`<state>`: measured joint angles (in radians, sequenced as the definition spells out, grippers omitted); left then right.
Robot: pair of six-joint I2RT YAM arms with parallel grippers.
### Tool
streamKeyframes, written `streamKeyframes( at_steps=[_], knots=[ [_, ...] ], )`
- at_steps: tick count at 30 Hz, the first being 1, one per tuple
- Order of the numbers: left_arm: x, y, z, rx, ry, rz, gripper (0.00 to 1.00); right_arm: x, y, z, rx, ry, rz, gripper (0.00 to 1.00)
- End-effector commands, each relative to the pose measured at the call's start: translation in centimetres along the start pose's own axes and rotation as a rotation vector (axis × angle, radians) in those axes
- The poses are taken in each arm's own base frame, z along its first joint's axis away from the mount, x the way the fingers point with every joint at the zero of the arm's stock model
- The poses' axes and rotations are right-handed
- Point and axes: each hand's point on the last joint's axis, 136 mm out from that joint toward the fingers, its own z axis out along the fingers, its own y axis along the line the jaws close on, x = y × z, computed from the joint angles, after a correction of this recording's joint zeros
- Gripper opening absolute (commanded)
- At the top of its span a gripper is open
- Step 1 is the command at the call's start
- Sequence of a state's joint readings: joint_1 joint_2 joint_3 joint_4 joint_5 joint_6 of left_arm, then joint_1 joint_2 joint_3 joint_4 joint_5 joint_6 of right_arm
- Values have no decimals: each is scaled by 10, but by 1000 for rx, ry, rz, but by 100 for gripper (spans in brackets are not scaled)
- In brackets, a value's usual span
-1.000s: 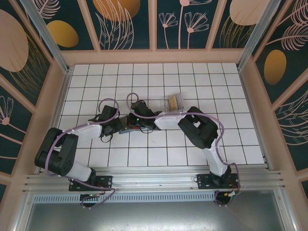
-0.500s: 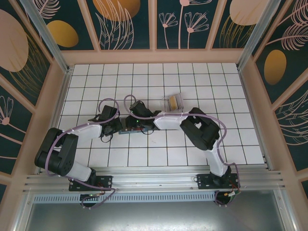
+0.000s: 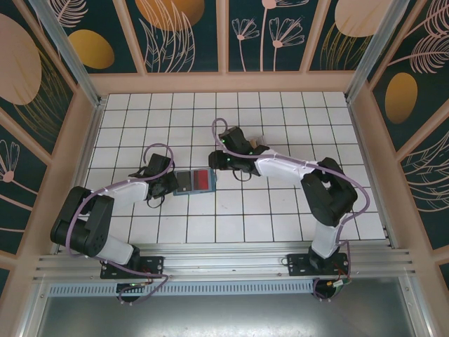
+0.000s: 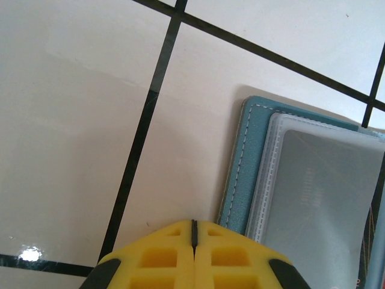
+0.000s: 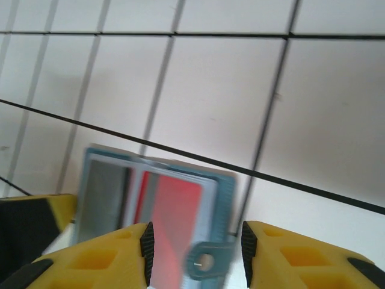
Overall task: Put the credit cards into the card holder
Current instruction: Close the card holder at the center of the table.
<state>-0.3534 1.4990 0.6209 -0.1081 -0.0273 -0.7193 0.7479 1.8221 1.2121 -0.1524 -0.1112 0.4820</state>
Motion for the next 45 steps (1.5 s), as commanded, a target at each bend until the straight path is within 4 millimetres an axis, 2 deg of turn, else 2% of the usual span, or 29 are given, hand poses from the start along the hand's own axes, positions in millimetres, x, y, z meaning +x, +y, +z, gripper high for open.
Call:
streamKeyframes(
  at_steps=[1, 6, 12, 15, 17, 21, 26, 37, 41, 45],
  knots=[
    [29, -14, 14, 70, 118, 27, 5, 31, -15, 7, 40, 116, -60, 45],
    [29, -14, 15, 70, 119, 28, 5, 34, 0, 11, 48, 132, -109, 45],
    [30, -15, 16, 79, 120, 26, 5, 41, -6, 27, 123, 164, -150, 45],
    [30, -14, 15, 79, 118, 29, 5, 39, 1, 29, 105, 161, -160, 43],
    [31, -14, 16, 75, 120, 32, 5, 38, 4, 30, 106, 155, -168, 39],
    [33, -12, 17, 76, 125, 27, 5, 38, 2, 31, 125, 155, -169, 23],
    [34, -13, 18, 81, 125, 28, 5, 30, 7, 21, 121, 127, -176, 14],
    [42, -14, 23, 103, 151, 17, 5, 1, 55, -11, -39, 44, -141, 13],
    [38, -25, 22, 124, 143, 22, 6, -3, 68, -16, -80, 37, -140, 13],
    [38, -46, 24, 160, 143, 36, 6, -8, 81, -20, -120, 30, -138, 13]
  ],
)
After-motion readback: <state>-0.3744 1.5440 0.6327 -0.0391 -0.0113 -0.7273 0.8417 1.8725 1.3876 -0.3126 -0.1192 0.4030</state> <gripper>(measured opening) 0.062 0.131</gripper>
